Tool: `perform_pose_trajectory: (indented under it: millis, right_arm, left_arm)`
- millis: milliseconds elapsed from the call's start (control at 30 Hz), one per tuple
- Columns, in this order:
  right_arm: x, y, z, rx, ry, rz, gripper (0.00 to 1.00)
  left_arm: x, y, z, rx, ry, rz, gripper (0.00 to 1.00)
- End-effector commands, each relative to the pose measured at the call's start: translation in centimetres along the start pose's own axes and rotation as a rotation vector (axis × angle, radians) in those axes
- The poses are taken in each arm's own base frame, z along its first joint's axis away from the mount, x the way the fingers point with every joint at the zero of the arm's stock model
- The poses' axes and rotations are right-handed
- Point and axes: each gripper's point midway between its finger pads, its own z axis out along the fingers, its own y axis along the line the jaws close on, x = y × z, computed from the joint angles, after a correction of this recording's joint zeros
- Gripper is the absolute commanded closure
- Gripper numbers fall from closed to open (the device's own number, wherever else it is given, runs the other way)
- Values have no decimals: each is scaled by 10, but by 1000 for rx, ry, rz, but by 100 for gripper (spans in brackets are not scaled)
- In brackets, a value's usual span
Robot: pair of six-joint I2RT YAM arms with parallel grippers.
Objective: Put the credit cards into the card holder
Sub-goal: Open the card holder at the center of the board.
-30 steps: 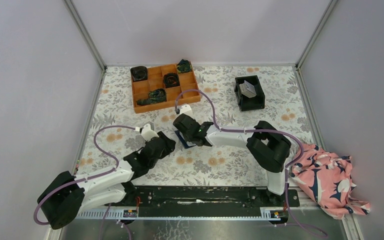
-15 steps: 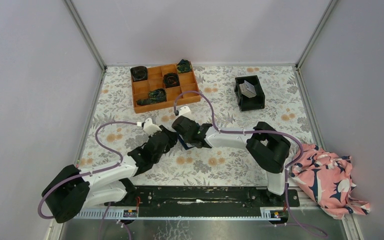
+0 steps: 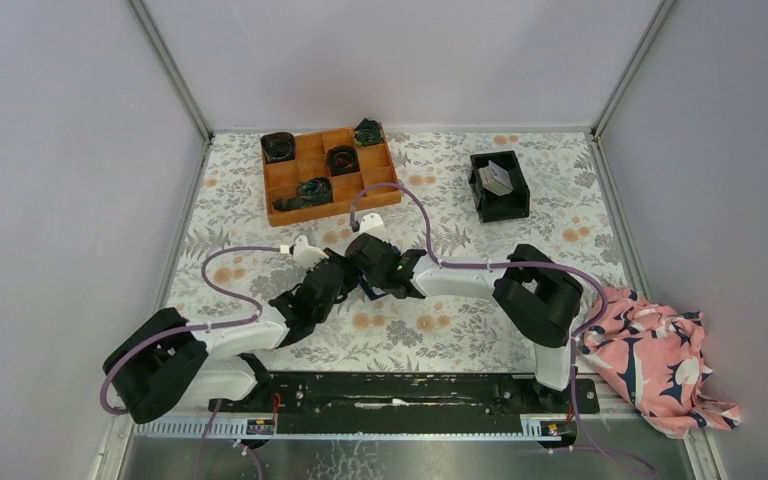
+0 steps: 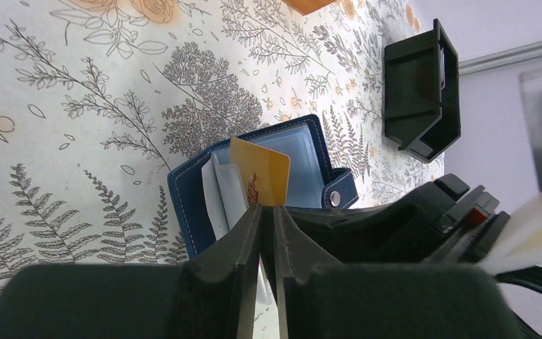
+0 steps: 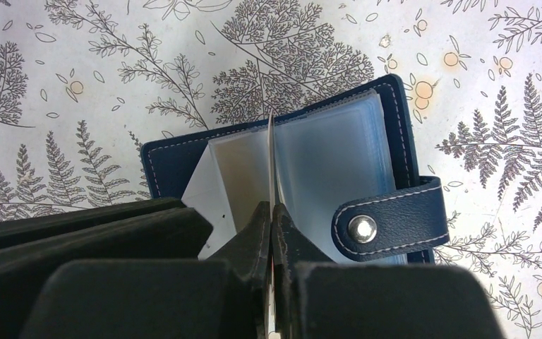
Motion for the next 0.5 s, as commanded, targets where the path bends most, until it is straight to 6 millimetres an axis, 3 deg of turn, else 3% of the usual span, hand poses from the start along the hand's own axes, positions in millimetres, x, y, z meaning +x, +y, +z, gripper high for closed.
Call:
perform_pose_trajectory:
  millis: [0,467]
  right_arm:
    - [38,-3,-4,-2,106,-17,100]
    - [46,-4,-7,-14,115,-4,100]
  left_arm:
    - [-2,-12,5,51,-32,-83,83]
    - [3,-6,17,37,-52,-152,84]
